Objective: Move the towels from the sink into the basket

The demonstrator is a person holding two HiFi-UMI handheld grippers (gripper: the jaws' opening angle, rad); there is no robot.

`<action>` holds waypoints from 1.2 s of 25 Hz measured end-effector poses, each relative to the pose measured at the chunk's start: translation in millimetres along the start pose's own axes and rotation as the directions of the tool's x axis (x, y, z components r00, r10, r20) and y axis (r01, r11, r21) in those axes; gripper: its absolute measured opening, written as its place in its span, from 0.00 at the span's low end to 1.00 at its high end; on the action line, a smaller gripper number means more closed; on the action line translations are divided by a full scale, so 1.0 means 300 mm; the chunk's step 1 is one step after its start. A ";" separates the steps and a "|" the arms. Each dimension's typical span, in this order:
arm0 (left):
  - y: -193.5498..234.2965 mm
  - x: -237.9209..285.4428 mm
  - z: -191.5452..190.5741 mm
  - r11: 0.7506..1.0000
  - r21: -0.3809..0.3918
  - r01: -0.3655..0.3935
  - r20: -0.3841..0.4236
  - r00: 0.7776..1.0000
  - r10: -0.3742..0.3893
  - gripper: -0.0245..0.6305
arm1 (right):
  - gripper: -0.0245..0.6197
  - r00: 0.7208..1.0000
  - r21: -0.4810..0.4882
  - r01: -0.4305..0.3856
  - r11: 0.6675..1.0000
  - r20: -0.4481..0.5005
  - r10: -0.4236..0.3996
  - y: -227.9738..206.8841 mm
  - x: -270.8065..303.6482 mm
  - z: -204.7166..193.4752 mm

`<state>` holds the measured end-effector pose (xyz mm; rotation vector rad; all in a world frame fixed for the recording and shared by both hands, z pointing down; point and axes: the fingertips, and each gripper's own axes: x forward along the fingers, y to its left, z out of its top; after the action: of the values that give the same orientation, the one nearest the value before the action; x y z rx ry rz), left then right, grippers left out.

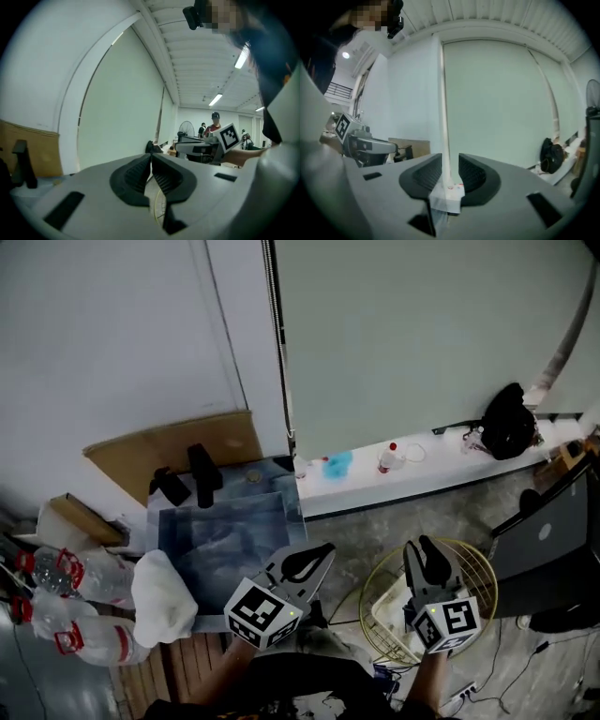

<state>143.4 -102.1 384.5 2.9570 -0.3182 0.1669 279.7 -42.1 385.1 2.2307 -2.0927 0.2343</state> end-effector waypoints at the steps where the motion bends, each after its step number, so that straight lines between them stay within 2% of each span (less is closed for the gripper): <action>1: 0.034 -0.040 0.004 0.999 -0.003 -0.032 0.008 0.999 0.032 0.06 | 0.21 0.999 -0.023 -0.046 0.999 0.001 0.046 0.061 0.043 0.018; 4: 0.133 -0.173 0.011 0.991 -0.014 -0.135 0.029 0.990 0.135 0.06 | 0.22 0.980 -0.069 -0.196 0.978 0.012 0.198 0.262 0.160 0.061; 7: 0.232 -0.318 0.008 0.970 -0.033 -0.242 0.047 0.969 0.243 0.06 | 0.23 0.940 -0.100 -0.340 0.935 -0.011 0.341 0.467 0.256 0.067; 10: 0.316 -0.469 0.009 0.937 -0.054 -0.345 0.069 0.935 0.348 0.06 | 0.23 0.879 -0.120 -0.476 0.871 -0.028 0.476 0.677 0.326 0.074; 13: 0.386 -0.625 0.006 0.893 -0.076 -0.444 0.090 0.889 0.449 0.06 | 0.24 0.807 -0.135 -0.589 0.797 -0.047 0.589 0.875 0.367 0.069; 18: 0.478 -0.898 -0.039 0.788 -0.120 -0.604 0.093 0.783 0.615 0.06 | 0.27 0.664 -0.167 -0.747 0.644 -0.132 0.736 1.178 0.404 0.018; 23: 0.527 -1.177 -0.097 0.647 -0.164 -0.744 0.080 0.644 0.761 0.06 | 0.36 0.482 -0.163 -0.876 0.454 -0.243 0.842 1.467 0.387 -0.102; 26: 0.534 -1.326 -0.130 0.567 -0.185 -0.803 0.069 0.565 0.822 0.06 | 0.44 0.358 -0.144 -0.934 0.328 -0.343 0.869 1.619 0.351 -0.216; 28: 0.534 -1.411 -0.148 0.520 -0.196 -0.831 0.059 0.520 0.852 0.06 | 0.48 0.281 -0.136 -0.960 0.246 -0.417 0.864 1.705 0.324 -0.306; 30: 0.529 -1.486 -0.170 0.477 -0.206 -0.854 0.047 0.478 0.877 0.06 | 0.50 0.234 -0.142 -0.972 0.188 -0.486 0.842 1.773 0.308 -0.400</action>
<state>-329.1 -156.6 401.2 2.3250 -1.7681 0.0245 -252.0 -150.3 491.4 0.3294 -2.6311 0.1193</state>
